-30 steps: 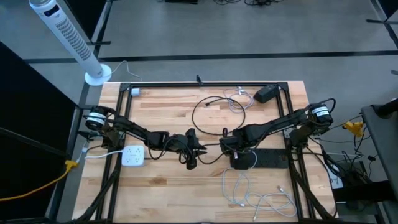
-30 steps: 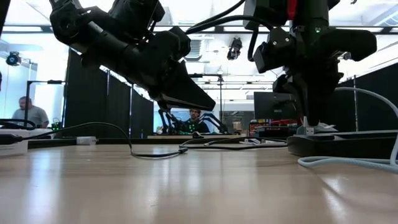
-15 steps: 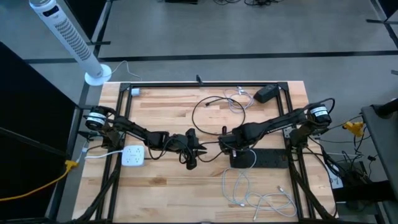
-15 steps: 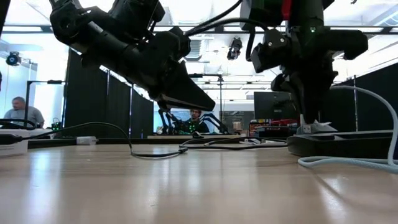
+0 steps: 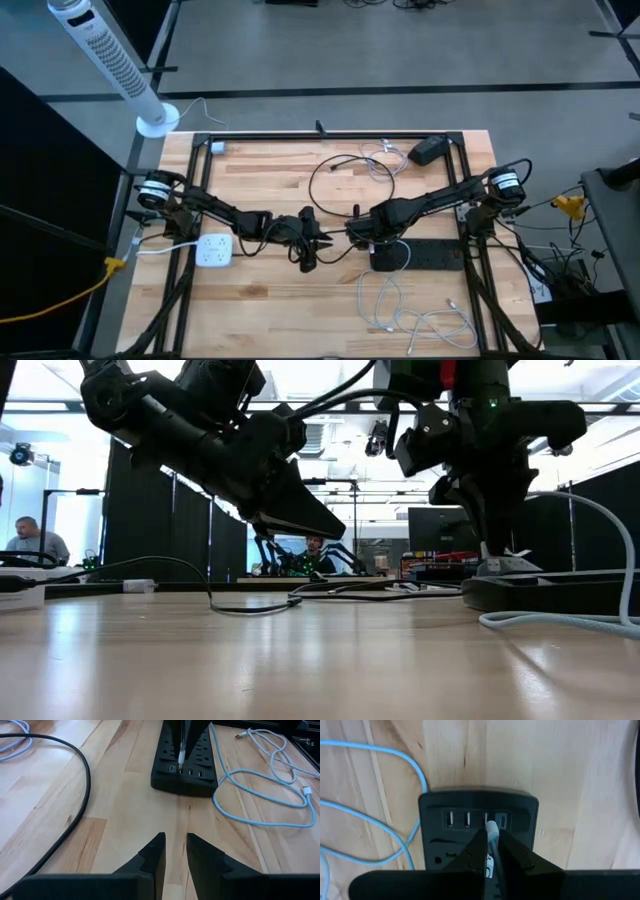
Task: Insert USB
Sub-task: Insert the bottom left white charger cable into the bottom black outlet
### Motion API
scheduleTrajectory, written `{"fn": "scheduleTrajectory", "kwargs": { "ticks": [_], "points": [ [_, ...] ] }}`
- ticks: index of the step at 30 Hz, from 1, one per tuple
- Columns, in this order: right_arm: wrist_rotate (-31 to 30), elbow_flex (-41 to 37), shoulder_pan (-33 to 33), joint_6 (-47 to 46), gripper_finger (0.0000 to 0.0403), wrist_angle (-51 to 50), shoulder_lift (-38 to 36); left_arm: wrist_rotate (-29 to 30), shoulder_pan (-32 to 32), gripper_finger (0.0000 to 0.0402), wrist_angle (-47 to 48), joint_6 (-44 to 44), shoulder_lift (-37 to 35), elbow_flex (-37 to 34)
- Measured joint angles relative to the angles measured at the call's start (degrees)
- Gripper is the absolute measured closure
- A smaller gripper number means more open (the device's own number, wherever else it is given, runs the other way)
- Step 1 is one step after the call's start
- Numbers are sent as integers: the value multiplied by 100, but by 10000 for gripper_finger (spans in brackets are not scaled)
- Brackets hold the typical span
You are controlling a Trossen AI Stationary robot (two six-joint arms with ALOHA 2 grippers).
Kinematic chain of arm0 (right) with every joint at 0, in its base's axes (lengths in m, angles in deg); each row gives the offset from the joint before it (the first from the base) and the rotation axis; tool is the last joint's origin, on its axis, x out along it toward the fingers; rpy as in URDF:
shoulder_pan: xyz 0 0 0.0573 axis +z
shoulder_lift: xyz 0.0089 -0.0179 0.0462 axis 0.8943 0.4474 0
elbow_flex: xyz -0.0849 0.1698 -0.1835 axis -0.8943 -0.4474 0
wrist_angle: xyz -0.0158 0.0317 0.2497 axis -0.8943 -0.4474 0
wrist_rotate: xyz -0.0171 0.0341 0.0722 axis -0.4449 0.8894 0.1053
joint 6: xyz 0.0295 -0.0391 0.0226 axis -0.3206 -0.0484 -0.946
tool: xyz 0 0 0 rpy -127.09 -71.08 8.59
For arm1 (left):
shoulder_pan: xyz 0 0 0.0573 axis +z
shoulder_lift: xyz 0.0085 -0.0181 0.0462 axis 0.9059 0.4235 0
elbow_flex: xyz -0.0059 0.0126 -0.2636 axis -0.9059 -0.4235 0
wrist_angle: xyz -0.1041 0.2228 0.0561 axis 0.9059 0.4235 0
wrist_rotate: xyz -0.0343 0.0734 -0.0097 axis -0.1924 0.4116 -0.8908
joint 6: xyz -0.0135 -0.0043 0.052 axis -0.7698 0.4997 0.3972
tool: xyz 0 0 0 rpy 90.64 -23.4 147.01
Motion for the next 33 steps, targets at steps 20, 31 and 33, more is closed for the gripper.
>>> {"fn": "scheduleTrajectory", "kwargs": {
  "ticks": [20, 31, 33],
  "points": [
    [14, -127, 25, -49, 388, 172, 0, 0, 0, 336, 9, 0, 0, 0],
    [38, -200, 101, 28, 388, 273, 0, 0, 0, 336, 8, -2, 0, 0],
    [43, -199, 102, 30, 388, 282, -2, 0, 0, 337, 7, -2, 0, 0]
  ]
}}
